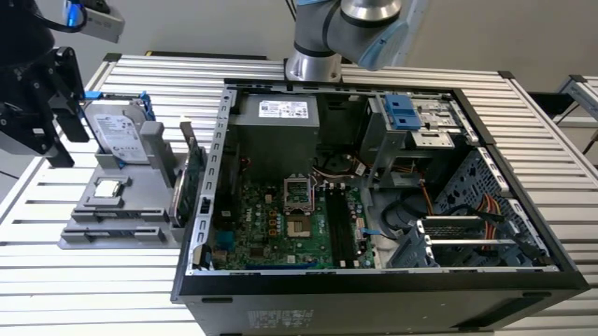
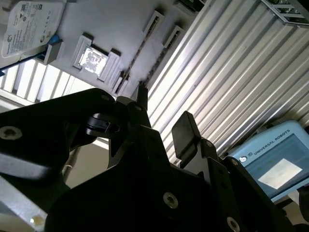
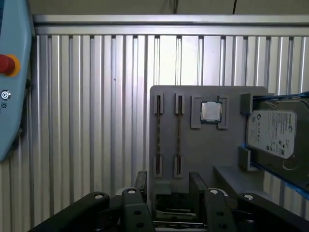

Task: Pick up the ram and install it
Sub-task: 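Pick up the ram and move it above insertion slot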

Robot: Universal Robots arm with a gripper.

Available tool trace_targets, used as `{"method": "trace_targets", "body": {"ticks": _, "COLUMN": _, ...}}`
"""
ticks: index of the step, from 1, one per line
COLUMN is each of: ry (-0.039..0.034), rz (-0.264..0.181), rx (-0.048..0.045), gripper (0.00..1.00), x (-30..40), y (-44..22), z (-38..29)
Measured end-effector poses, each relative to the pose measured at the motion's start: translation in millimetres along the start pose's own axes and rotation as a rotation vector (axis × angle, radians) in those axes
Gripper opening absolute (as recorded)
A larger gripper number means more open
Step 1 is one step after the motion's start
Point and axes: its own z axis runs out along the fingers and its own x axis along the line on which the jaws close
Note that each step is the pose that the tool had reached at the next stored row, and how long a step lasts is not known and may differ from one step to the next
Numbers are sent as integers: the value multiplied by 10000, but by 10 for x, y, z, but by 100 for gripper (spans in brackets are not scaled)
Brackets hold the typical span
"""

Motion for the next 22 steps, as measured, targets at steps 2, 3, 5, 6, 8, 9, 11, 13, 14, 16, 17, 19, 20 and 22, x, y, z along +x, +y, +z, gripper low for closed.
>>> {"method": "trace_targets", "body": {"ticks": 2, "ry": 27, "rz": 1, "rx": 1, "gripper": 100, "x": 0, "y": 0, "z": 11}}
{"method": "trace_targets", "body": {"ticks": 3, "ry": 41, "rz": 1, "rx": 1, "gripper": 100, "x": -1, "y": 0, "z": 15}}
{"method": "trace_targets", "body": {"ticks": 5, "ry": 73, "rz": 1, "rx": -1, "gripper": 100, "x": -1, "y": 0, "z": 25}}
{"method": "trace_targets", "body": {"ticks": 6, "ry": 87, "rz": 1, "rx": 0, "gripper": 100, "x": -1, "y": 0, "z": 30}}
{"method": "trace_targets", "body": {"ticks": 8, "ry": 114, "rz": 0, "rx": -1, "gripper": 100, "x": -1, "y": 0, "z": 41}}
{"method": "trace_targets", "body": {"ticks": 9, "ry": 127, "rz": 1, "rx": 0, "gripper": 100, "x": -2, "y": 0, "z": 46}}
{"method": "trace_targets", "body": {"ticks": 11, "ry": 149, "rz": 1, "rx": 0, "gripper": 100, "x": -2, "y": 0, "z": 56}}
{"method": "trace_targets", "body": {"ticks": 13, "ry": 178, "rz": 2, "rx": -1, "gripper": 100, "x": -3, "y": 0, "z": 66}}
{"method": "trace_targets", "body": {"ticks": 14, "ry": 197, "rz": 2, "rx": -1, "gripper": 100, "x": -3, "y": -1, "z": 72}}
{"method": "trace_targets", "body": {"ticks": 16, "ry": 231, "rz": 2, "rx": -1, "gripper": 100, "x": -4, "y": -1, "z": 83}}
{"method": "trace_targets", "body": {"ticks": 17, "ry": 247, "rz": 2, "rx": -1, "gripper": 100, "x": -4, "y": -1, "z": 89}}
{"method": "trace_targets", "body": {"ticks": 19, "ry": 280, "rz": 2, "rx": -1, "gripper": 100, "x": -5, "y": -1, "z": 102}}
{"method": "trace_targets", "body": {"ticks": 20, "ry": 295, "rz": 2, "rx": -1, "gripper": 100, "x": -5, "y": -1, "z": 109}}
{"method": "trace_targets", "body": {"ticks": 22, "ry": 326, "rz": 2, "rx": -2, "gripper": 100, "x": -5, "y": -1, "z": 122}}
